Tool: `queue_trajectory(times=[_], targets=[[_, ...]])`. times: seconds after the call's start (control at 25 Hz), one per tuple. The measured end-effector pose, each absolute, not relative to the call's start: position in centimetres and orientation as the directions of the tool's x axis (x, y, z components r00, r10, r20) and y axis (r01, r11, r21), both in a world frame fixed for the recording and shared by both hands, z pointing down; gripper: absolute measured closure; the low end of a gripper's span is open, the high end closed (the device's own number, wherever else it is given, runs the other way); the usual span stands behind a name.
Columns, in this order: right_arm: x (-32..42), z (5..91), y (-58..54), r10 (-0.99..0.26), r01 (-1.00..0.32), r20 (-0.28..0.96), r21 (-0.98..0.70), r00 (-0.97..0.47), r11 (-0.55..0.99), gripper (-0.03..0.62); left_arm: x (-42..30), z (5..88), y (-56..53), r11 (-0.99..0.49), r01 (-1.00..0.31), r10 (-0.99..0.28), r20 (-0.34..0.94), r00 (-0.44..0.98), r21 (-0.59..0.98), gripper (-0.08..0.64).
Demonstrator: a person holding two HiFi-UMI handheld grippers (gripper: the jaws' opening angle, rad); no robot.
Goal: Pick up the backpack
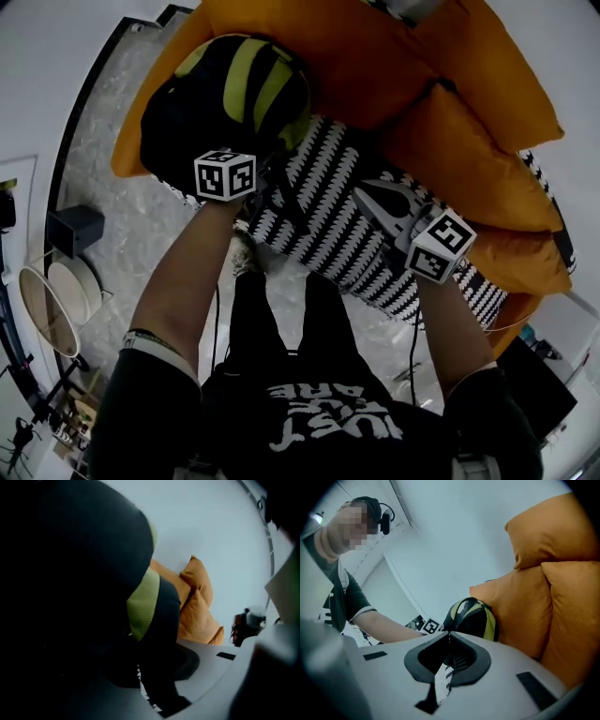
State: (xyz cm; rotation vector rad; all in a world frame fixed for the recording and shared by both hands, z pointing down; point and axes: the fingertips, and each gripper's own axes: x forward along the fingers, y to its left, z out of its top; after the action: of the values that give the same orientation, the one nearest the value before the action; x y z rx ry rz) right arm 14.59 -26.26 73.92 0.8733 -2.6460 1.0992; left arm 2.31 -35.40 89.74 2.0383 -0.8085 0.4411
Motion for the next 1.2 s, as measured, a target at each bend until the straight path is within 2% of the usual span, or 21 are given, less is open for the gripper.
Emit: queue_trajectory(times=[0.2,0.48,0.72,0.92,1.04,1.2], targets=[[13.4,71.5,-27.3,-0.465,-0.559,0.323,-0.597,-0.824,0.575,0.563,2.9,80.0,-36.1,-0.453,-0.452,-0.401,0.277,0.873,0.768,0.485],[11.3,65.7,-28.4,-0.478,-0.556,0.298,-0.563,-0.826,0.611,0.563,2.2,69.1,-36.1,-0.53,-0.263,-0.389,0.045,0.92,0.806,0.488],[10.0,60.1,-29.9,-0.493,-0.56,0.275,-0.507,-0.826,0.655,0.563,-0.2,60.9,-36.0,-0.559,-0.205,-0.407,-0.051,0.912,0.803,0.489],[9.5,55.3,-30.2,-0.505,-0.564,0.261,-0.483,-0.823,0.67,0.563,-4.9,55.2,-35.1,-0.547,-0.156,-0.474,-0.15,0.868,0.823,0.489],[9.4,52.6,-29.8,-0.511,-0.568,0.256,-0.46,-0.821,0.682,0.563,-6.5,50.9,-34.3,-0.534,-0.148,-0.498,-0.168,0.851,0.832,0.489],[9.5,48.6,-30.4,-0.528,-0.575,0.233,-0.416,-0.816,0.705,0.563,-7.6,45.3,-34.5,-0.616,-0.154,-0.479,-0.212,0.852,0.772,0.489]])
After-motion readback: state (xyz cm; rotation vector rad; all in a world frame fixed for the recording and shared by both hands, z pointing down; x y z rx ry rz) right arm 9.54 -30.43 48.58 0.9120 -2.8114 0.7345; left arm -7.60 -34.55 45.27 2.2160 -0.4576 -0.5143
